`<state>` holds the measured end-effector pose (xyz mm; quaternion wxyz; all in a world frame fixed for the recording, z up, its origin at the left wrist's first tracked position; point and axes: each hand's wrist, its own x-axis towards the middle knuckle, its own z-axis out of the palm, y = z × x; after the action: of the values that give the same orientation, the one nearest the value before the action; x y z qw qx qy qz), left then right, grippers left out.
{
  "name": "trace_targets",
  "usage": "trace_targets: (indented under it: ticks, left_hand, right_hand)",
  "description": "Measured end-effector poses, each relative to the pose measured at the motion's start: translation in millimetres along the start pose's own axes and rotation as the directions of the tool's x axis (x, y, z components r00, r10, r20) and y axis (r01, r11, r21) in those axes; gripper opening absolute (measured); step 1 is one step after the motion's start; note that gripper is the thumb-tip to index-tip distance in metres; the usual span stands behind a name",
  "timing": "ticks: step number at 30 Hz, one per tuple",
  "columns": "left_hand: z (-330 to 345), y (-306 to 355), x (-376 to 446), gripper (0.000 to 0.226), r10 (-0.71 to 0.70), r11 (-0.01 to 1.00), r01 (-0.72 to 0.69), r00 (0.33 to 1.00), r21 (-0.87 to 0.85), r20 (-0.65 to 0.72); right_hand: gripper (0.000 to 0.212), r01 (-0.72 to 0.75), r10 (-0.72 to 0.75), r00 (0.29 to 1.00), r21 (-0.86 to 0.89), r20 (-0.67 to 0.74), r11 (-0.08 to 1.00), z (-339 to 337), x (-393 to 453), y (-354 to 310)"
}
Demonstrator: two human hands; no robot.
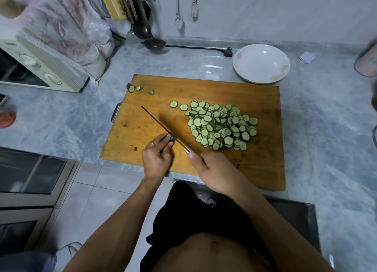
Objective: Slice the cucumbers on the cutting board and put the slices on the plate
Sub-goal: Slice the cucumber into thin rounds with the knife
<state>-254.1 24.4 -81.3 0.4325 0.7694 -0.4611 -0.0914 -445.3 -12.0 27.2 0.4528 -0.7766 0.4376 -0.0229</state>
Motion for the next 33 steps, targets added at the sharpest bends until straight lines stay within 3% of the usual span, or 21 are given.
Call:
trace_targets:
  ticks: [17,23,33]
  left_hand:
    - [3,-5,1,0.024,0.017,1.0,-0.017,1.0,0.007,0.009]
    - [1,-2,1,0.024,-0.003,1.0,0.003,1.0,0.015,0.015]
    - [-3,3,0,0.025,-0.028,0.999,0.028,0.999,0.022,0.024]
  right_hand:
    - [0.065,-0.112,0.096,0.99,0.161,0.104,0.981,8,43,-4]
    - [0.06,-0.087,0.085,0.996,0.046,0.037,0.995,18,45,-5]
    - [0.063,-0.172,0.174,0.985,0.178,0.005,0.969,-13,30,15]
